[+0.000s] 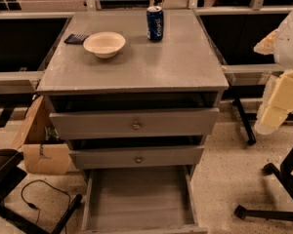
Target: Place pepsi can into bottom drawer
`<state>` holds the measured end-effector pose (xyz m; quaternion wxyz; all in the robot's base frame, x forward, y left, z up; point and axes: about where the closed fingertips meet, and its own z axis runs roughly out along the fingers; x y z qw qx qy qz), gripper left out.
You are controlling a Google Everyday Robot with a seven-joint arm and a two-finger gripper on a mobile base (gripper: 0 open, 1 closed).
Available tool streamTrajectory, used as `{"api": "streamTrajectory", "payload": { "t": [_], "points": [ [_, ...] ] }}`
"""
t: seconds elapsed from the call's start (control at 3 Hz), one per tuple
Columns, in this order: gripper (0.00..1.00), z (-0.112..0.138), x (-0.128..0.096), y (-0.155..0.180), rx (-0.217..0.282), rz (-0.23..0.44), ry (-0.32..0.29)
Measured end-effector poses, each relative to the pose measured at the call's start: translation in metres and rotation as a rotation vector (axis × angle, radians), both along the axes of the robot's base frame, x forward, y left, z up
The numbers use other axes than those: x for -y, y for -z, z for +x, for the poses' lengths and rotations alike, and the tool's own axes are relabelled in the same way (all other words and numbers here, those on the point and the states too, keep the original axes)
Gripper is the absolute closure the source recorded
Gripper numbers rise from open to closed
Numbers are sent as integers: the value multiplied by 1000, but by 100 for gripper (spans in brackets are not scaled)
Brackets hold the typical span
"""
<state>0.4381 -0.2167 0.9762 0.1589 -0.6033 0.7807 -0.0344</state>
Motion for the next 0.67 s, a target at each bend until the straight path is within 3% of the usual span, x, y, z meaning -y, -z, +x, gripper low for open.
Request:
{"api": "streamTrajectory", "payload": {
  "t": [0.33,0.67],
  "points": [
    [0,0,0,0,0,0,0],
    [0,19,5,-1,33,32,3]
  ]
}}
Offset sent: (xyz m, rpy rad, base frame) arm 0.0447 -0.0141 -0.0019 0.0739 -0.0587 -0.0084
